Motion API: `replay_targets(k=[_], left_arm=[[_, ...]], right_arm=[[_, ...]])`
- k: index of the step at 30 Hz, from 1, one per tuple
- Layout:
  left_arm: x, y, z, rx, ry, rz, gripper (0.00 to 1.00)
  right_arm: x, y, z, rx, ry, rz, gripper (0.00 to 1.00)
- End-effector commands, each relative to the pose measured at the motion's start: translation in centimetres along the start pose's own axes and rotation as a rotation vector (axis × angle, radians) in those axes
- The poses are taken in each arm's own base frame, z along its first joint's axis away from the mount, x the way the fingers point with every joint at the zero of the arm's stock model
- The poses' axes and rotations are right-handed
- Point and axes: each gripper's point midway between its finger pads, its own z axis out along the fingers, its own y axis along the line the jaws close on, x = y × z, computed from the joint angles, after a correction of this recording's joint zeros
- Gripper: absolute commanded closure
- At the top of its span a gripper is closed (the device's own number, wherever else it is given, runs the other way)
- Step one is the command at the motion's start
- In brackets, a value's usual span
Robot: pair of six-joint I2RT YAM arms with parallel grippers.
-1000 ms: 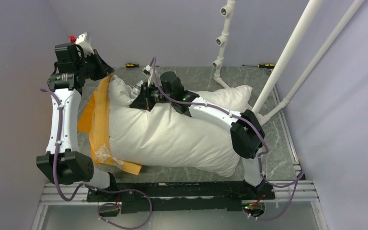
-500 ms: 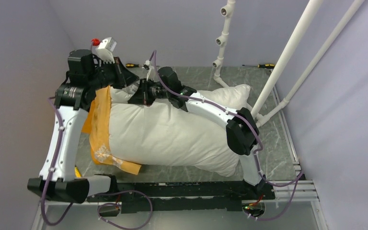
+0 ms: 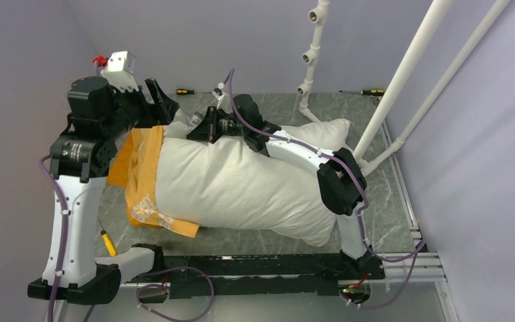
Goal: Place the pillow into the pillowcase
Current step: Stuff the pillow into the pillowcase.
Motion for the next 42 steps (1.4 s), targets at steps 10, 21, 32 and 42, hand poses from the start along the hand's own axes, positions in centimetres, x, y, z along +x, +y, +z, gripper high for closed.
replay_targets(k=[10,21,32,42], left_arm=[[5.2,11.8,6.9,-0.313,0.189,0.006,0.34],[5.3,14.3,10.3,-0.203,0.195,-0.070,0.80],[1.9,8.1,5.9,-0.019,0.079,-0.046,1.00],[0.1,0.3,1.5,0.259,0.030,-0.112,1.00]], right_arm=[[3.8,2.3,-0.9,-0.100,0.109,0.067,1.00],[4.9,2.3,-0.5,-0.109,0.134,0.077,1.00],[4.3,3.6,-0.6,-0.137,0.134,0.070,1.00],[2.4,8.7,-1.5,-0.222,0.100,0.006,1.00]])
